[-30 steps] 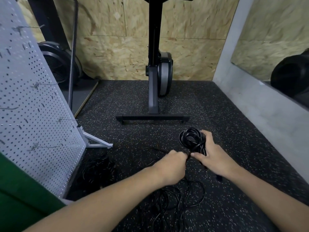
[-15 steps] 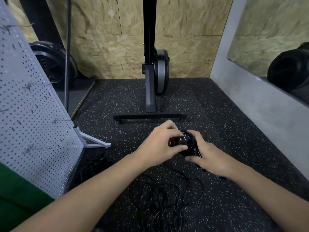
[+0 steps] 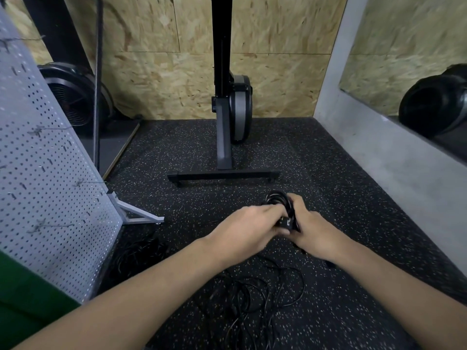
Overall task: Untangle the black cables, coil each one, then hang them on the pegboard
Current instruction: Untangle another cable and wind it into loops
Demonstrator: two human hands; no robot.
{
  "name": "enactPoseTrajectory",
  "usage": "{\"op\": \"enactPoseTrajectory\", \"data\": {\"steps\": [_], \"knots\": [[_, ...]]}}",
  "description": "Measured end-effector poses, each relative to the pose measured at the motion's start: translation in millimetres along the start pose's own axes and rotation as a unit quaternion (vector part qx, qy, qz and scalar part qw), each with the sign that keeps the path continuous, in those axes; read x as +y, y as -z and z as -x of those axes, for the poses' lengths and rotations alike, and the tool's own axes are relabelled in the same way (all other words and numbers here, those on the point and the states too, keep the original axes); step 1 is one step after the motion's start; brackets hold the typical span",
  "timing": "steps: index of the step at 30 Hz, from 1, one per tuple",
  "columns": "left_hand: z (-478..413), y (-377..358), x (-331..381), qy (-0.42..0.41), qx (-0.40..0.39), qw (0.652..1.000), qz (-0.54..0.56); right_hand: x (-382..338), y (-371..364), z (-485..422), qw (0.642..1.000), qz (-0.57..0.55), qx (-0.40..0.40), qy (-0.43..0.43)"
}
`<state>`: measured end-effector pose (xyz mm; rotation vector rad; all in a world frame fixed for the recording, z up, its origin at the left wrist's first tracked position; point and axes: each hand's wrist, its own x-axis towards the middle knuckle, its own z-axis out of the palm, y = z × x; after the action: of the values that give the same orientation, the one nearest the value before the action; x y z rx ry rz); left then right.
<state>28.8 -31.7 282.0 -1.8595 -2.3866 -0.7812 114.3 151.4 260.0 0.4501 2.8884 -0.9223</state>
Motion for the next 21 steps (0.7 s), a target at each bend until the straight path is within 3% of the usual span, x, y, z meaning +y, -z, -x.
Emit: {"op": "enactPoseTrajectory", "data": {"steps": [2,5,8,11,14,18,21], "knots": [[-0.6,-1.6,2.0,0.020,-0.007,0.999,0.025,2.1,-2.8,-0.7,1.000,0.016,-0.011,-0.003],[-0.1,0.4,0.8,0.097,0.050,0.984,0.139,6.3,-4.2,0.7,0.999,0.039,0.008,0.001],[-1.0,3.4,-0.4,0.187,0.108,0.932,0.292,1.1,3.1,5.4,0.997,0.027,0.066,0.018],[-4.1,3.5,0.9,0.206,0.128,0.895,0.373,-6.5,6.5,9.5,0.993,0.018,0.114,0.035],[-6.7,2.1,2.2,0.210,0.146,0.899,0.356,-12.3,6.3,12.3,0.991,0.006,0.128,0.023],[-6.9,-2.2,10.5,0.180,0.215,0.923,0.263,-20.2,-0.9,13.1,0.989,-0.041,0.142,-0.014],[-9.3,-10.6,14.6,0.148,0.219,0.943,0.201,-23.5,-2.9,9.6,0.988,-0.052,0.138,-0.035]]}}
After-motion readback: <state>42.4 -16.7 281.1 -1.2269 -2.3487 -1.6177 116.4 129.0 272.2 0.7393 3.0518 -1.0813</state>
